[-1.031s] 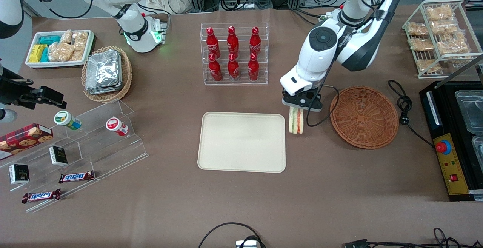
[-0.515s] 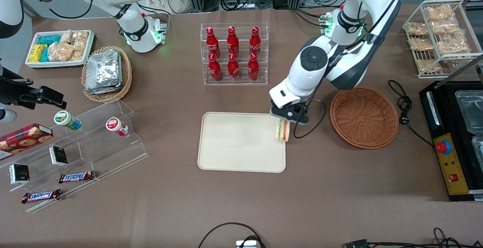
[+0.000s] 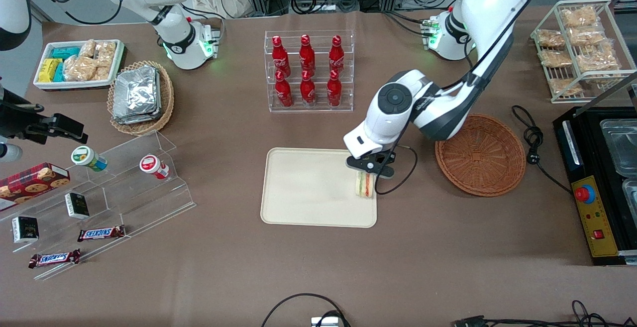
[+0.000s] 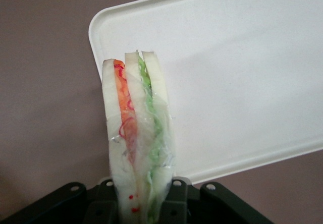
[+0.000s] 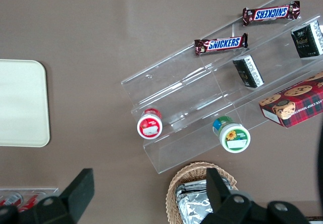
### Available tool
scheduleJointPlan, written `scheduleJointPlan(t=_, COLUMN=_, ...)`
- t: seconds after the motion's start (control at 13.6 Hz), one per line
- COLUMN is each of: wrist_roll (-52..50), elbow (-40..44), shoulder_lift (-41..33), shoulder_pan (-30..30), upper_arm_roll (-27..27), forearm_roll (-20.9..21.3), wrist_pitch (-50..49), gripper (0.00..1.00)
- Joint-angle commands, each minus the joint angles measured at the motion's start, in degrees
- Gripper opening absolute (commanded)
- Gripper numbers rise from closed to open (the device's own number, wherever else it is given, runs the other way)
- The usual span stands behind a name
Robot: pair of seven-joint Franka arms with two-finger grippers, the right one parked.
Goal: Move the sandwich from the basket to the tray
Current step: 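Carry the held sandwich over the cream tray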
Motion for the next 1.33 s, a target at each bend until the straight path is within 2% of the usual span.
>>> scheduleJointPlan(t=0.0, wrist_roll=-4.4, elbow=5.1, shoulder_lift=5.8, shoulder_pan=-1.6, upper_arm_roll=-0.1, forearm_roll=4.7, wrist_pitch=-0.8, gripper=0.23)
scheduleJointPlan(t=0.22, wrist_roll=-4.8, elbow=6.0, shoulder_lift=8.4, shoulder_pan=-2.7, upper_arm_roll=0.1, forearm_roll=6.8, wrist_pitch=-0.7, gripper=0.24)
scheduleJointPlan(t=0.66, wrist_roll=-5.1, elbow=6.1, shoulder_lift=10.7, shoulder_pan=-3.4, upper_arm_roll=0.4, forearm_roll=6.9, wrist_pitch=0.4, gripper=0.25)
scheduleJointPlan(t=1.03, wrist_roll=-7.0, elbow=6.1, shoulder_lift=11.1, shoulder_pan=-7.1, upper_arm_roll=4.4, forearm_roll=6.8, wrist_pitch=2.4, gripper=0.30)
scheduleJointPlan(t=1.1, wrist_roll=-7.0, elbow=6.1, shoulder_lift=11.2, shoulder_pan=-7.0, upper_arm_roll=4.4, forearm_roll=6.8, wrist_pitch=2.4, gripper=0.33)
scheduleJointPlan(t=1.25, wrist_roll=-7.0, elbow=6.1, shoulder_lift=11.3, shoulder_pan=-7.1, upper_arm_roll=4.4, forearm_roll=6.8, wrist_pitch=2.4, gripper=0.63)
